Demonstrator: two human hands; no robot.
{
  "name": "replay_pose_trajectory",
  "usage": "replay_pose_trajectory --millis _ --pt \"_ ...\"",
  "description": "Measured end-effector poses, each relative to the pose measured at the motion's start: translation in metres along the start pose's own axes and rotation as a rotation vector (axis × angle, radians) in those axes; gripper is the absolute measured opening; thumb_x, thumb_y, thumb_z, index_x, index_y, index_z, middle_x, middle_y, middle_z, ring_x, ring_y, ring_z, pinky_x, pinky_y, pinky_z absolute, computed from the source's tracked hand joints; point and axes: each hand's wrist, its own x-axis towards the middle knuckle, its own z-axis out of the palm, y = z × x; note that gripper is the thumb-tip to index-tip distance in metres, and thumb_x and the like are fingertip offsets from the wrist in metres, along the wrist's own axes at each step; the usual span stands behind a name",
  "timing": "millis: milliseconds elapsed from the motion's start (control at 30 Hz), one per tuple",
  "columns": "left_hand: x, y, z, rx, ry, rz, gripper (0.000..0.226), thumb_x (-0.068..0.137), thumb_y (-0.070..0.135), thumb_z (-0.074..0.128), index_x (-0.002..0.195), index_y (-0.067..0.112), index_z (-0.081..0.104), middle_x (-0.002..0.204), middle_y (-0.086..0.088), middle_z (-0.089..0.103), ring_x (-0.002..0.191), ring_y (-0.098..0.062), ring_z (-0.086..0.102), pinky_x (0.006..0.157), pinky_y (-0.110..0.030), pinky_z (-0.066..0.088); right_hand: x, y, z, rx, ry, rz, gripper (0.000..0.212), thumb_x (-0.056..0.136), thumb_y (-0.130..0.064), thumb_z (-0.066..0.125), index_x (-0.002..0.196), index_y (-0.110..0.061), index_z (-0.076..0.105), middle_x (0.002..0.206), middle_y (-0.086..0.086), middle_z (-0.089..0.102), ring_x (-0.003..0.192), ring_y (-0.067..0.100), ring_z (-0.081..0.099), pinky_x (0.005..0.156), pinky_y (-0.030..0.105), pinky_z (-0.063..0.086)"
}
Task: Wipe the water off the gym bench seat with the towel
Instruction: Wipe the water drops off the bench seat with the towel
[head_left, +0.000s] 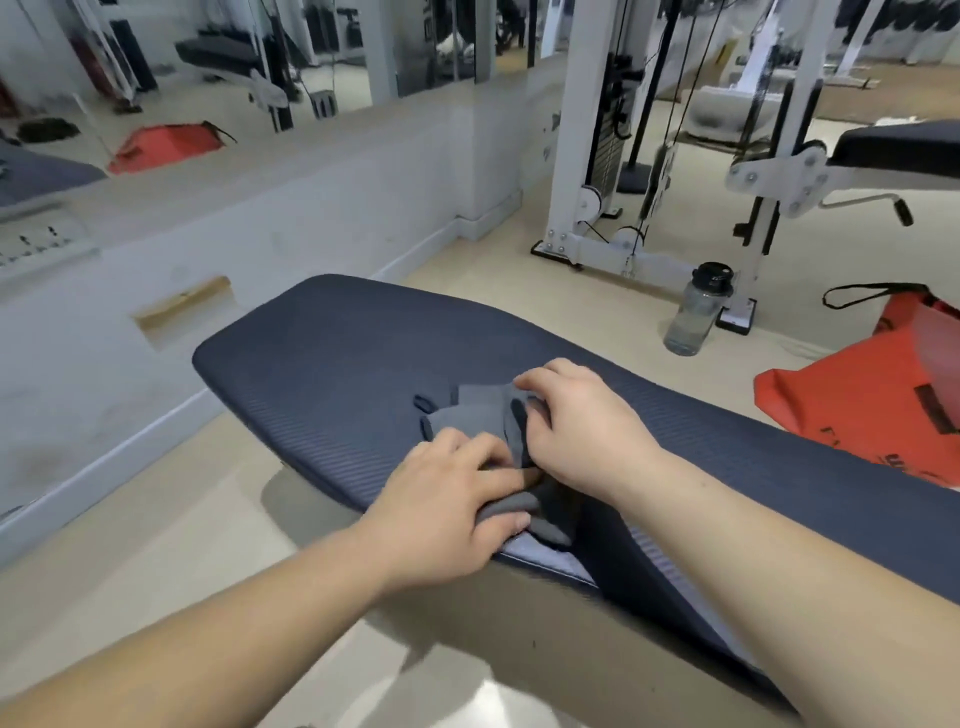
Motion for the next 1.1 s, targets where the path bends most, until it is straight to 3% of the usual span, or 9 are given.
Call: replay_pose_trajectory --millis 133,200,300,400,500,633,833,933,1100 --pt "-0.018 -0.048 -0.022 -0.090 -0.039 -0.140 0.048 0.094 0.056 0.051 0.141 0.048 0.050 0.143 0.020 0.049 0.130 -0.015 0.042 0.108 -0.039 0.040 -0.011 -0.026 0.005 -0.008 -0.134 -0.025 0.036 0.100 -0.035 0.048 0.132 -0.026 0.060 0.129 -0.004 0.058 0.127 0.022 0.052 0.101 0.044 0.049" --pt "-0.028 -0.058 -0.033 -0.254 -0.030 -0.198 0.049 0.093 0.048 0.059 0.141 0.042 0.054 0.152 0.016 0.044 0.141 -0.011 0.037 0.117 -0.037 0.033 -0.020 -0.036 0.011 -0.052 -0.282 -0.062 0.044 0.100 -0.045 0.049 0.140 -0.028 0.053 0.143 -0.003 0.051 0.139 0.022 0.044 0.110 0.045 0.043" --pt "-0.041 -0.076 -0.046 -0.316 0.071 -0.238 0.047 0.086 0.042 0.060 0.132 0.036 0.064 0.150 0.011 0.049 0.139 -0.013 0.042 0.116 -0.036 0.036 -0.028 -0.042 0.021 -0.116 -0.423 -0.100 0.073 0.099 -0.059 0.047 0.162 -0.033 0.021 0.173 -0.001 0.009 0.159 0.020 0.006 0.128 0.040 0.017" --pt "-0.051 -0.105 -0.052 -0.301 0.172 -0.387 0.039 0.087 0.030 0.063 0.125 0.029 0.070 0.138 0.007 0.059 0.129 -0.018 0.052 0.108 -0.032 0.041 -0.026 -0.040 0.036 -0.145 -0.378 -0.128 0.084 0.095 -0.070 0.044 0.163 -0.038 0.005 0.173 -0.003 -0.012 0.159 0.017 -0.009 0.129 0.039 0.005" --pt "-0.057 -0.142 -0.056 -0.276 0.181 -0.556 0.038 0.088 0.019 0.061 0.125 0.021 0.070 0.129 0.001 0.061 0.122 -0.022 0.058 0.104 -0.030 0.043 -0.013 -0.039 0.051 -0.143 -0.346 -0.139 0.083 0.090 -0.077 0.041 0.161 -0.046 0.011 0.173 -0.009 -0.007 0.159 0.014 -0.010 0.130 0.039 0.004" --pt "-0.062 -0.178 -0.065 -0.339 0.204 -0.712 0.040 0.087 0.020 0.055 0.125 0.025 0.068 0.126 0.002 0.056 0.111 -0.022 0.063 0.101 -0.037 0.050 0.009 -0.056 0.063 -0.186 -0.367 -0.160 0.080 0.089 -0.081 0.036 0.159 -0.051 0.013 0.173 -0.010 -0.006 0.159 0.013 -0.012 0.130 0.039 0.001" --pt "-0.080 -0.214 -0.066 -0.370 0.211 -0.792 0.043 0.087 0.019 0.056 0.128 0.026 0.065 0.135 0.001 0.055 0.126 -0.024 0.054 0.106 -0.037 0.046 0.043 -0.140 0.100 -0.409 -0.374 -0.145 0.084 0.093 -0.077 0.012 0.162 -0.036 -0.011 0.171 0.020 -0.006 0.158 0.040 -0.004 0.129 0.046 0.005" --pt "-0.092 -0.234 -0.064 -0.363 0.225 -0.848 0.042 0.087 0.016 0.054 0.127 0.026 0.064 0.136 0.002 0.054 0.127 -0.023 0.051 0.103 -0.035 0.045 0.081 -0.181 0.128 -0.478 -0.366 -0.156 0.086 0.092 -0.075 0.008 0.163 -0.030 -0.006 0.169 0.029 -0.003 0.155 0.049 0.001 0.126 0.053 0.008" --pt "-0.107 -0.257 -0.052 -0.431 0.215 -0.939 0.047 0.089 0.012 0.052 0.134 0.022 0.057 0.142 -0.001 0.049 0.128 -0.025 0.051 0.101 -0.032 0.043 0.165 -0.233 0.170 -0.491 -0.340 -0.191 0.084 0.094 -0.076 0.015 0.164 -0.031 0.002 0.169 0.030 0.000 0.154 0.052 0.004 0.125 0.056 0.012"
